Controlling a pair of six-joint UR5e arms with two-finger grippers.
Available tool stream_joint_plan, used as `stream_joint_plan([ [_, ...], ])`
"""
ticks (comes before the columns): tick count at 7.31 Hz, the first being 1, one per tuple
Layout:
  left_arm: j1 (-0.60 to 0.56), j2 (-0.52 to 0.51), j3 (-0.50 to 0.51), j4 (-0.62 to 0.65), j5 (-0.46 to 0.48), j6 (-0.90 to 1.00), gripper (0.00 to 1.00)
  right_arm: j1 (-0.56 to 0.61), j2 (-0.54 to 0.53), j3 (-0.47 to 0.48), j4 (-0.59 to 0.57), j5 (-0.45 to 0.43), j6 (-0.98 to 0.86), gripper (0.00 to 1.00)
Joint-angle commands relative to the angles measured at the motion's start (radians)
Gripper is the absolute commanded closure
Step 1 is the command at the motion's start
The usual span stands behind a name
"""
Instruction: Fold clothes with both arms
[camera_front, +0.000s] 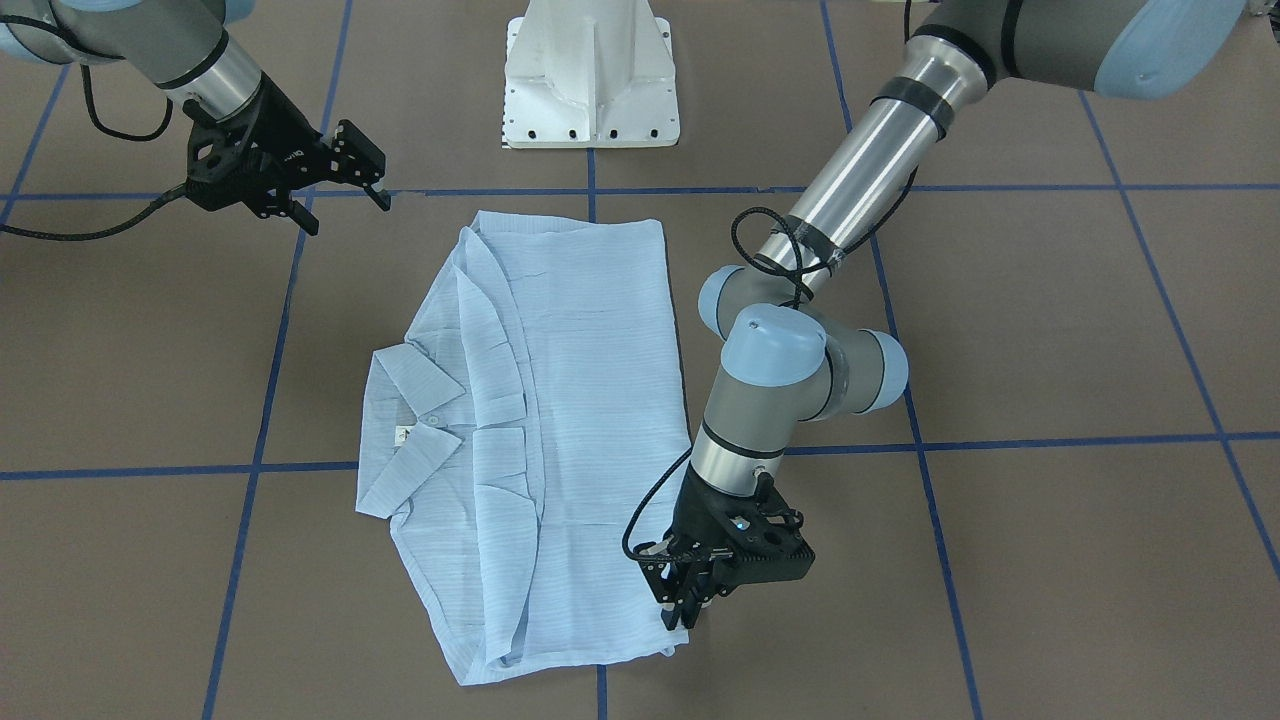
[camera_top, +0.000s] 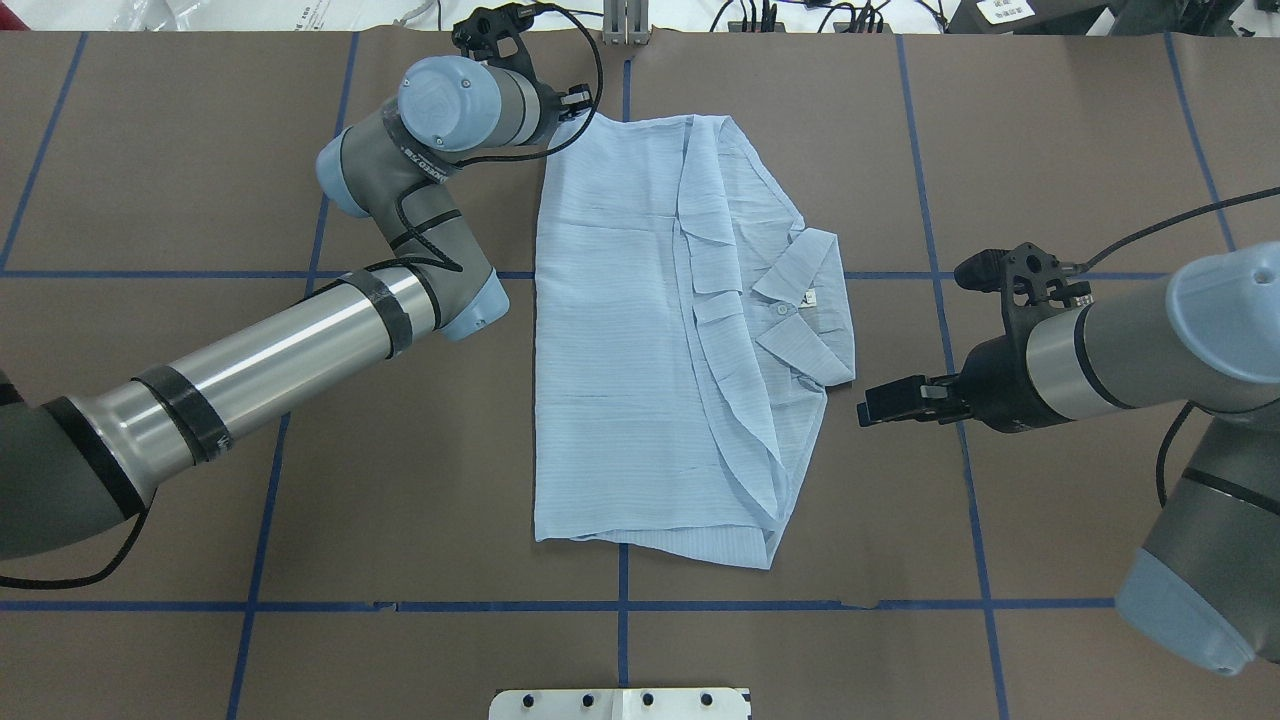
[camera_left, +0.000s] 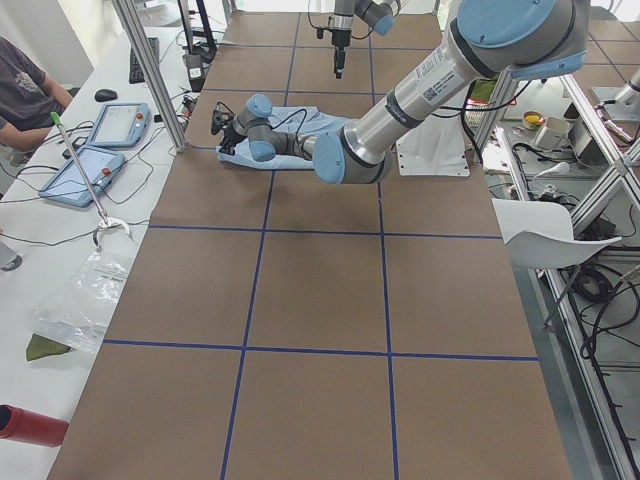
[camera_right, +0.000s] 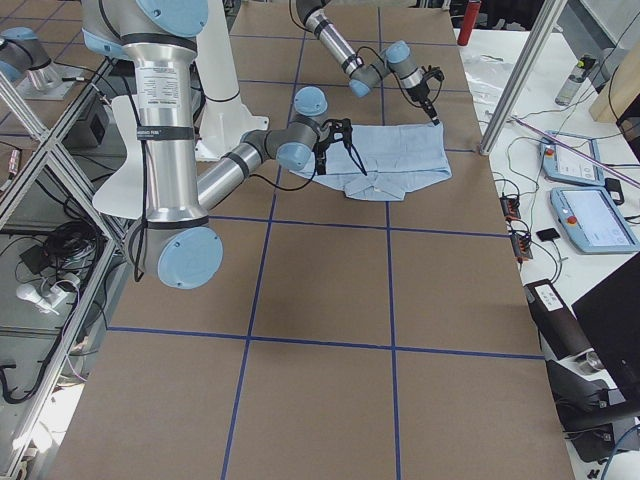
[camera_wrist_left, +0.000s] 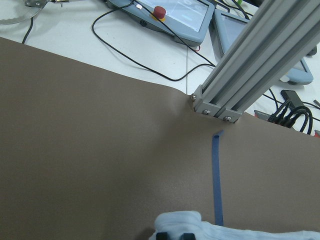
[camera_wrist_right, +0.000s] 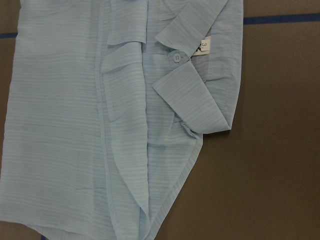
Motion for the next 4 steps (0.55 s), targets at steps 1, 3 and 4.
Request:
stream_joint_plan([
  [1, -0.015, 0.013, -0.045, 0.008, -0.040, 0.013, 0.00, -0.001, 0.024, -0.018, -0.005, 0.002, -0.001, 0.00],
  [3, -0.030, 0.187, -0.313, 0.135, -0.145, 0.014, 0.00, -0.008, 0.055, -0.039, -0.023, -0.018, -0.001, 0.00],
  [4, -0.050, 0.246, -0.435, 0.230, -0.220, 0.016, 0.00, -0.019, 0.121, -0.035, -0.128, -0.047, -0.001, 0.00],
])
